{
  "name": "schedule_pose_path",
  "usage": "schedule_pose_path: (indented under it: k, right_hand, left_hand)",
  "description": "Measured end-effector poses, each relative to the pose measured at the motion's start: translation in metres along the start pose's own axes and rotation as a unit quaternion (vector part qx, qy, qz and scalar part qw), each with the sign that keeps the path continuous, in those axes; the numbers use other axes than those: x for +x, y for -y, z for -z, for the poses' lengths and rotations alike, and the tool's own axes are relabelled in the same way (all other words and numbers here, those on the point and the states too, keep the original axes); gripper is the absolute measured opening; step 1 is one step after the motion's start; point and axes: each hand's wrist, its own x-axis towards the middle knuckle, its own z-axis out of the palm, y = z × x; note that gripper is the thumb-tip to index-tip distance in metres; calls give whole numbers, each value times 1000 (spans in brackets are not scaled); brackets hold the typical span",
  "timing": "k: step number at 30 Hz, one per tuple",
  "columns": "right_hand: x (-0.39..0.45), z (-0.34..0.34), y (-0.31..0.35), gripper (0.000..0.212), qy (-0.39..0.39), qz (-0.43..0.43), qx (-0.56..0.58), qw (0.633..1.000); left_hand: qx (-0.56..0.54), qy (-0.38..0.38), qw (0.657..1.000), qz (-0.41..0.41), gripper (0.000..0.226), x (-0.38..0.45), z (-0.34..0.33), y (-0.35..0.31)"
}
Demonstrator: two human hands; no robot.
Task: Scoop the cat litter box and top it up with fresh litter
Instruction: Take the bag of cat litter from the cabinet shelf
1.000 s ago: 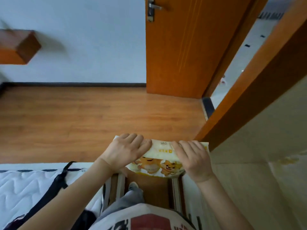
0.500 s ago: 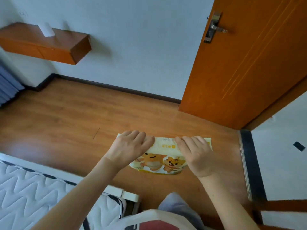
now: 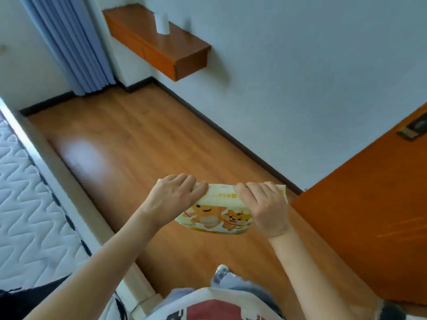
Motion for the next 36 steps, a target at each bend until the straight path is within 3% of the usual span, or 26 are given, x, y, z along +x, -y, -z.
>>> schedule_pose_path:
  k: [6, 11, 25, 36]
  right_hand:
    - [96, -76, -53, 17, -49, 105, 55, 992]
    - [173, -156, -65, 22, -48, 159, 116, 979]
    - [412, -366, 3, 32, -96, 229, 177, 952]
    - [614, -535, 49, 36, -85, 326, 249, 908]
  left_hand:
    - [37, 44, 990, 126, 44, 29, -26, 53]
    - [89, 51, 977, 185, 44, 42, -49, 122]
    - [124, 107, 954, 252, 50, 17, -112, 391]
    - [182, 123, 912, 345, 36, 13, -171, 592]
